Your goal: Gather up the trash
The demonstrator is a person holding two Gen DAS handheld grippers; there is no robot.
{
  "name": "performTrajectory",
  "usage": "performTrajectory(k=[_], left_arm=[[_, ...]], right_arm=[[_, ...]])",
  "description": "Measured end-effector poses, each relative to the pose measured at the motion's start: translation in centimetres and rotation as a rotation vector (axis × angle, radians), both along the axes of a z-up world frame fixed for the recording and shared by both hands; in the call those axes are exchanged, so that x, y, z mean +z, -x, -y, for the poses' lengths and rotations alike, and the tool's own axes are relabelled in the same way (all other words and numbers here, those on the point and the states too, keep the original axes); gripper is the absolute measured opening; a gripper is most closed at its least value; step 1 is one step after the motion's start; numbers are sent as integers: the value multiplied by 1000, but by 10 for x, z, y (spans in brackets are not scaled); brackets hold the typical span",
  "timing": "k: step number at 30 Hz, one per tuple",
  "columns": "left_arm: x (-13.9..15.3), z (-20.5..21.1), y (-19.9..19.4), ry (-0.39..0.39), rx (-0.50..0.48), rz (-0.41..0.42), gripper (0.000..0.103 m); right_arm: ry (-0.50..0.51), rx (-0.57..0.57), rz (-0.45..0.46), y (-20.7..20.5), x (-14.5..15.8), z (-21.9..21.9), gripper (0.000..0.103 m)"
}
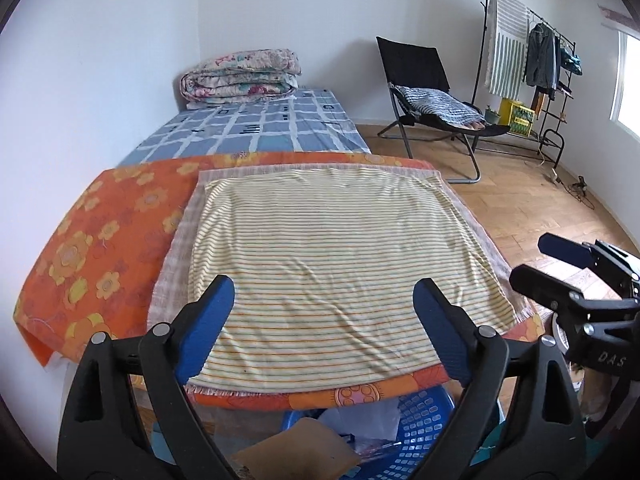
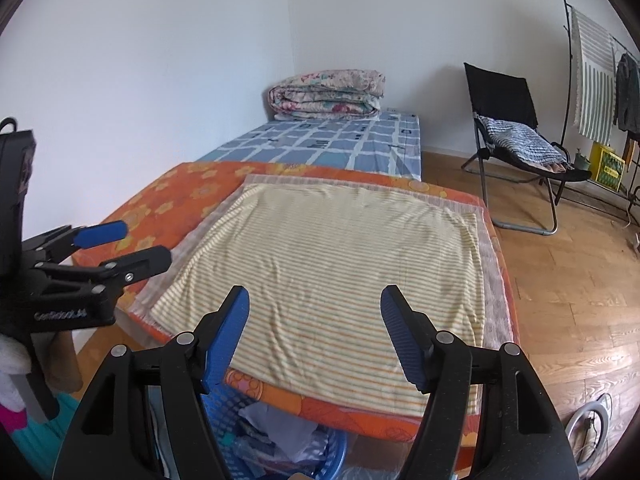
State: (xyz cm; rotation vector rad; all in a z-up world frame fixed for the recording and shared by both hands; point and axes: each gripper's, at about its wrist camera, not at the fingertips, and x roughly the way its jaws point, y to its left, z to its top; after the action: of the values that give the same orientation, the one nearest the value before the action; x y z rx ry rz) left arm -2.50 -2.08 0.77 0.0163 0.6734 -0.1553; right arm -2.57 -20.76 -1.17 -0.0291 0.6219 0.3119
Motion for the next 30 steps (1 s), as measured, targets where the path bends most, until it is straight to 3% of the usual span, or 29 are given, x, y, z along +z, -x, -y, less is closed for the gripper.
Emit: performTrajectory(k=[13,30], left_arm=[[-25,-5,-5,31,-3,-95,97],[-27,-9,-4,52,27,-107,97]], right_arm=[[10,15,-36,-9,-13,0,69],[18,-2,-65,-11,-24,3,69]])
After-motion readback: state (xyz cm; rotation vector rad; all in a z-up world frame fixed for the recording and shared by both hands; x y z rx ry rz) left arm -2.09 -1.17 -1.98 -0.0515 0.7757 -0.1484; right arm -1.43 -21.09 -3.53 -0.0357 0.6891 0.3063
